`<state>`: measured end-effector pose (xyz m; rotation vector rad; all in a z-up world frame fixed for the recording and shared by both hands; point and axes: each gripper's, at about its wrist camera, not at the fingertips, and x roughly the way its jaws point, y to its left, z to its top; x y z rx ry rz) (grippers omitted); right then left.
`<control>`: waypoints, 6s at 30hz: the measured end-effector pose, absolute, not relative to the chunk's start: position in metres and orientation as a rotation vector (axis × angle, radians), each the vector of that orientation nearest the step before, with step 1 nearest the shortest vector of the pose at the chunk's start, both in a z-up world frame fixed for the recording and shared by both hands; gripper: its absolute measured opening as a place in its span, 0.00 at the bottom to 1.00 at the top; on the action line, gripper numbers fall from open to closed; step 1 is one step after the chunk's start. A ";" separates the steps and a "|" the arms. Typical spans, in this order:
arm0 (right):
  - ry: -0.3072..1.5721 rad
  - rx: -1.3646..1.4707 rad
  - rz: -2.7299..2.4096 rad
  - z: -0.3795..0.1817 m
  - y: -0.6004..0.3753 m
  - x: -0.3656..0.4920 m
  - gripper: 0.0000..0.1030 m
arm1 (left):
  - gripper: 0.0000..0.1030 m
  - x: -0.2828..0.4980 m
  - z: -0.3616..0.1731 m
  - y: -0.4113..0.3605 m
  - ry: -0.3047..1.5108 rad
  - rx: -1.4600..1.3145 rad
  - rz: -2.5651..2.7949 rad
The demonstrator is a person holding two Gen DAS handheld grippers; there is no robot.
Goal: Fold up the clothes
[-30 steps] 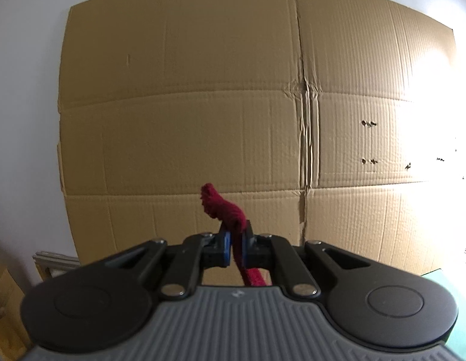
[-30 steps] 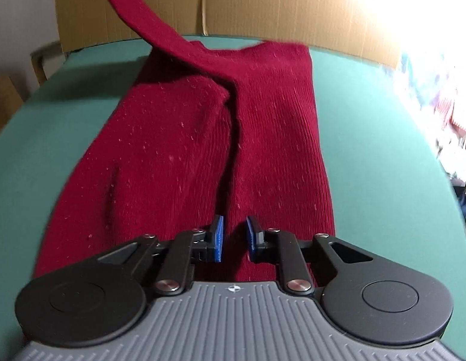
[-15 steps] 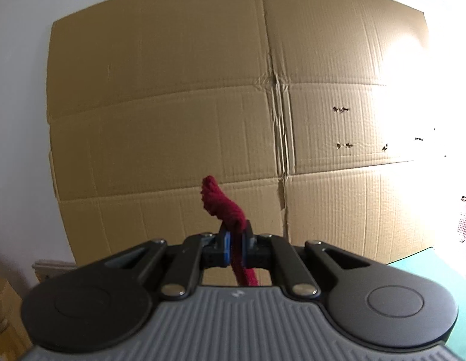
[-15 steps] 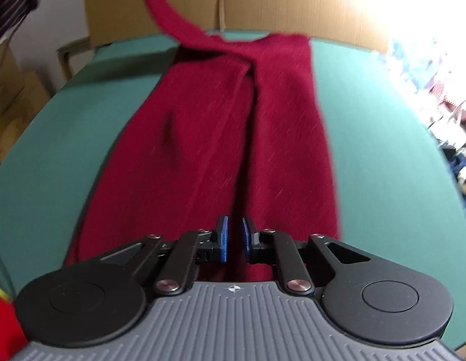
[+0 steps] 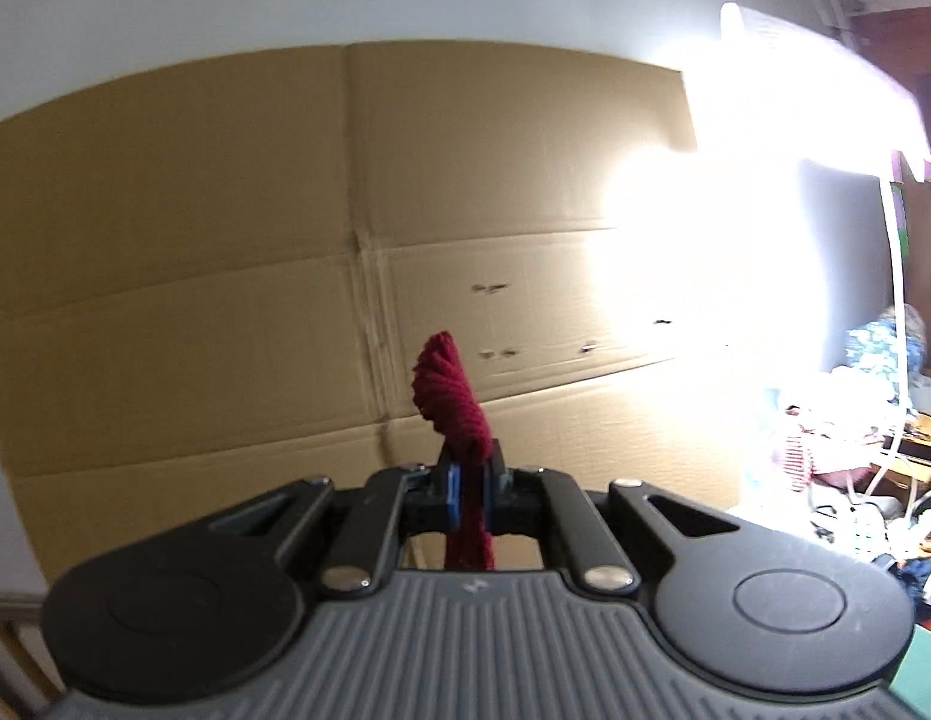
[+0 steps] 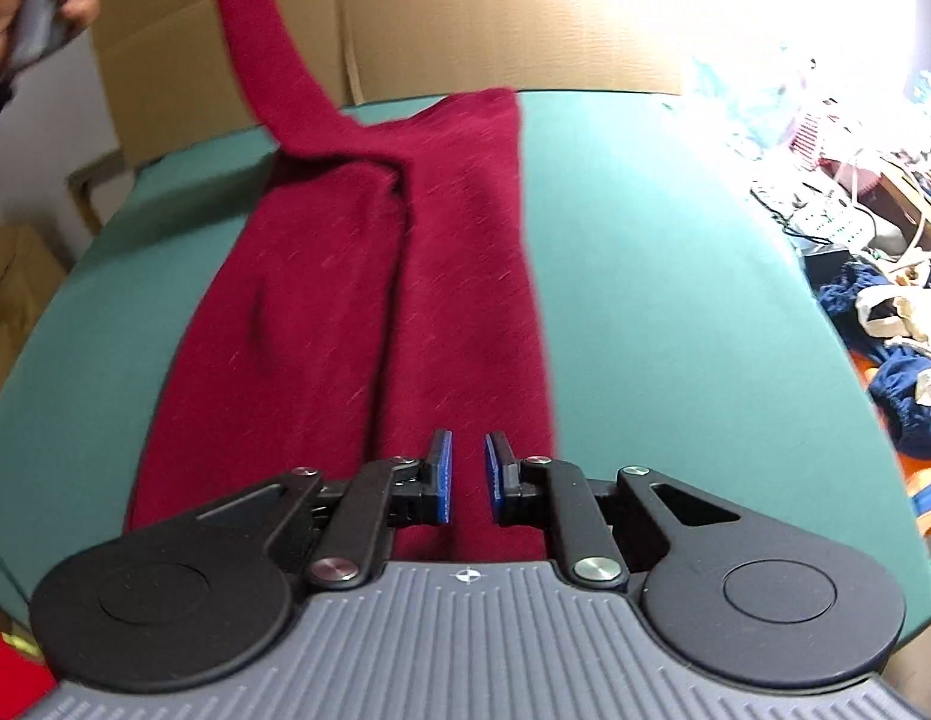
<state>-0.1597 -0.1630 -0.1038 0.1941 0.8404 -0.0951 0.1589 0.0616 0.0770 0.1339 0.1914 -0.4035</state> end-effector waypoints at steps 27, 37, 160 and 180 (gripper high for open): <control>1.129 0.583 0.231 -0.117 -0.281 0.239 0.38 | 0.01 0.013 0.030 -0.037 0.382 0.129 -0.536; 1.144 0.604 0.245 -0.130 -0.264 0.269 0.33 | 0.01 -0.026 0.029 -0.053 0.423 0.108 -0.595; 0.782 0.407 0.331 -0.162 -0.264 0.080 0.05 | 0.44 0.133 -0.129 -0.010 0.824 -0.119 -0.477; 0.745 0.418 0.232 -0.166 -0.270 0.077 0.31 | 0.06 0.148 -0.132 -0.011 0.842 -0.226 -0.540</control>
